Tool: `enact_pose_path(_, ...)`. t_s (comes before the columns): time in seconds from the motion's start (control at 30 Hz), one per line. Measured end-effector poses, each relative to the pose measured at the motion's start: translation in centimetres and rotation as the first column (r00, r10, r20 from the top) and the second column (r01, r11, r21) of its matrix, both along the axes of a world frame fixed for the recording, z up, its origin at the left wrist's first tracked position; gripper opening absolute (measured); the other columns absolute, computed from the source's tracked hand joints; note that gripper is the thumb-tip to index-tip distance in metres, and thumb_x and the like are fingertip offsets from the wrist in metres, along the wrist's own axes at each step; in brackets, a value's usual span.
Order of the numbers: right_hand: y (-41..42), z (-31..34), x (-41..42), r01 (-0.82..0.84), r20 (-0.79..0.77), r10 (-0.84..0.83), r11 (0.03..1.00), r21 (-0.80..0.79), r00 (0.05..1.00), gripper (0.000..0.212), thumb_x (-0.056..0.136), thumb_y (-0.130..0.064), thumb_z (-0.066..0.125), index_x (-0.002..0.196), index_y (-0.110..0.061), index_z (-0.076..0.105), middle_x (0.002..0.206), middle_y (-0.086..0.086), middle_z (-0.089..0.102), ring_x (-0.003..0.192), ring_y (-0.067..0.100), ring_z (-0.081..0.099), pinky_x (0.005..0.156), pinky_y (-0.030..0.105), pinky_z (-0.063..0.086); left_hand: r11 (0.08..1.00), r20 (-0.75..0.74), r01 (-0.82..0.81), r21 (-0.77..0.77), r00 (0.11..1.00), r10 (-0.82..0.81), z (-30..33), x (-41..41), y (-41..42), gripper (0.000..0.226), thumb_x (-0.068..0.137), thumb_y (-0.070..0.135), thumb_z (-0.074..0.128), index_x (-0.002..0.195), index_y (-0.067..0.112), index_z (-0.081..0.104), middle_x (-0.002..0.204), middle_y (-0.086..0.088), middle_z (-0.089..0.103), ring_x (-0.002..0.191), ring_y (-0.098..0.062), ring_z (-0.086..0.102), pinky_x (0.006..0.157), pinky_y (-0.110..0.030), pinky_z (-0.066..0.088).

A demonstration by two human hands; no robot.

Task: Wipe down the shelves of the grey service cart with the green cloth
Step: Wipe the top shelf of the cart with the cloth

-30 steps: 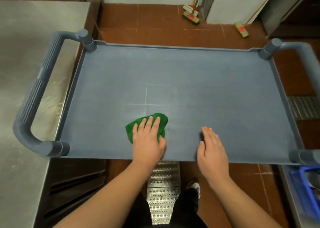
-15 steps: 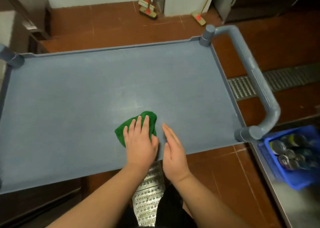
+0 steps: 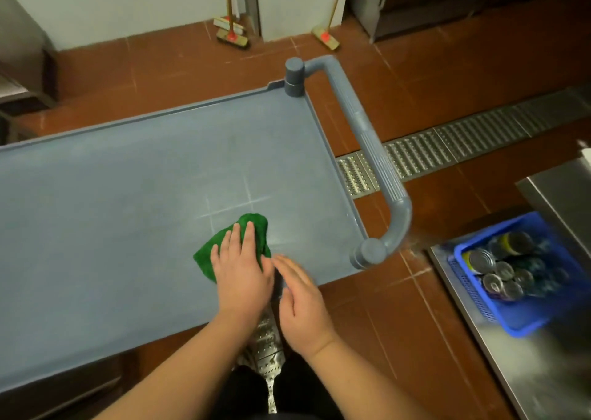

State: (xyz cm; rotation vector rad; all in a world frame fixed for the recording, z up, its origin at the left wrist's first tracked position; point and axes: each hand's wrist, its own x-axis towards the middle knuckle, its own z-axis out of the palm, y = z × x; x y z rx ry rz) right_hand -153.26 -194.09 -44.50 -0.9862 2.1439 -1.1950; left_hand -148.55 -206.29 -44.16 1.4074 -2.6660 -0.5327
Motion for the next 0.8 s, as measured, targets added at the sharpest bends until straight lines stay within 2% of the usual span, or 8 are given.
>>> enact_pose_path(0.17,0.0,0.2,-0.6,0.038,0.082,-0.034,0.998,-0.055,0.996,0.06,0.09,0.004,0.04,0.145,-0.018,0.048,0.15,-0.009,0.044,0.142,0.0,0.034,0.119,0.025,0.026,0.999,-0.045,0.043,-0.011,0.998,-0.043,-0.4,-1.3,0.7,0.062,0.087,0.029,0.044,0.146,0.012,0.039,0.151,-0.017,0.038,0.139,-0.034,0.033,0.115,-0.054,0.019)
enact_pose_path(0.3,1.2,0.6,-0.8,0.213,0.183,-0.194,0.972,-0.094,0.964,0.059,0.086,0.007,0.043,0.139,-0.018,0.055,0.143,-0.007,0.054,0.135,0.001,0.044,0.116,0.024,0.033,0.998,-0.012,0.055,-0.022,0.998,-0.056,-0.4,-2.1,1.3,0.064,0.084,0.031,0.045,0.145,0.01,0.04,0.149,-0.019,0.039,0.138,-0.035,0.035,0.115,-0.054,0.018)
enact_pose_path(0.4,2.6,1.0,-0.9,0.275,0.211,-0.249,0.956,-0.105,0.945,0.06,0.087,0.009,0.042,0.132,-0.028,0.058,0.136,-0.017,0.055,0.132,-0.003,0.046,0.112,0.017,0.033,0.999,-0.01,0.042,-0.026,0.999,-0.042,-0.4,-2.5,1.5,0.064,0.083,0.025,0.054,0.144,0.009,0.041,0.148,-0.02,0.04,0.137,-0.036,0.035,0.115,-0.055,0.018)
enact_pose_path(0.47,3.9,1.2,-1.1,0.295,0.23,-0.265,0.949,-0.107,0.936,0.059,0.088,0.009,0.042,0.129,-0.029,0.06,0.133,-0.019,0.056,0.13,-0.005,0.047,0.11,0.013,0.033,0.999,-0.029,0.024,-0.034,0.999,-0.025,-0.4,-2.7,1.8,0.064,0.082,0.023,0.056,0.143,0.008,0.043,0.147,-0.021,0.042,0.135,-0.037,0.037,0.115,-0.055,0.019)
enact_pose_path(0.6,6.4,0.7,-2.9,0.354,0.261,-0.321,0.931,-0.091,0.91,0.054,0.088,0.009,0.041,0.123,-0.023,0.067,0.127,-0.018,0.062,0.124,-0.001,0.054,0.106,0.017,0.04,1.0,-0.041,-0.01,-0.01,0.999,0.01,-0.2,-3.6,2.6,0.064,0.083,0.019,0.059,0.144,0.008,0.041,0.148,-0.02,0.041,0.136,-0.037,0.036,0.116,-0.053,0.018)
enact_pose_path(0.7,8.1,0.3,-5.2,0.373,0.257,-0.339,0.923,-0.098,0.905,0.053,0.084,0.009,0.041,0.111,-0.027,0.07,0.114,-0.022,0.066,0.115,0.002,0.06,0.1,0.015,0.044,0.998,-0.054,-0.055,0.027,0.997,0.057,0.0,-5.0,3.6,0.064,0.085,0.019,0.057,0.146,0.01,0.039,0.151,-0.016,0.037,0.139,-0.034,0.032,0.119,-0.05,0.014)
enact_pose_path(0.8,9.5,-0.2,-7.7,0.396,0.271,-0.358,0.913,-0.1,0.893,0.05,0.077,0.004,0.039,0.1,-0.03,0.067,0.103,-0.018,0.066,0.104,0.009,0.064,0.094,0.02,0.048,0.996,-0.062,-0.086,0.017,0.994,0.087,0.1,-6.5,4.8,0.065,0.084,0.02,0.058,0.146,0.011,0.04,0.151,-0.016,0.038,0.138,-0.034,0.033,0.119,-0.05,0.015)
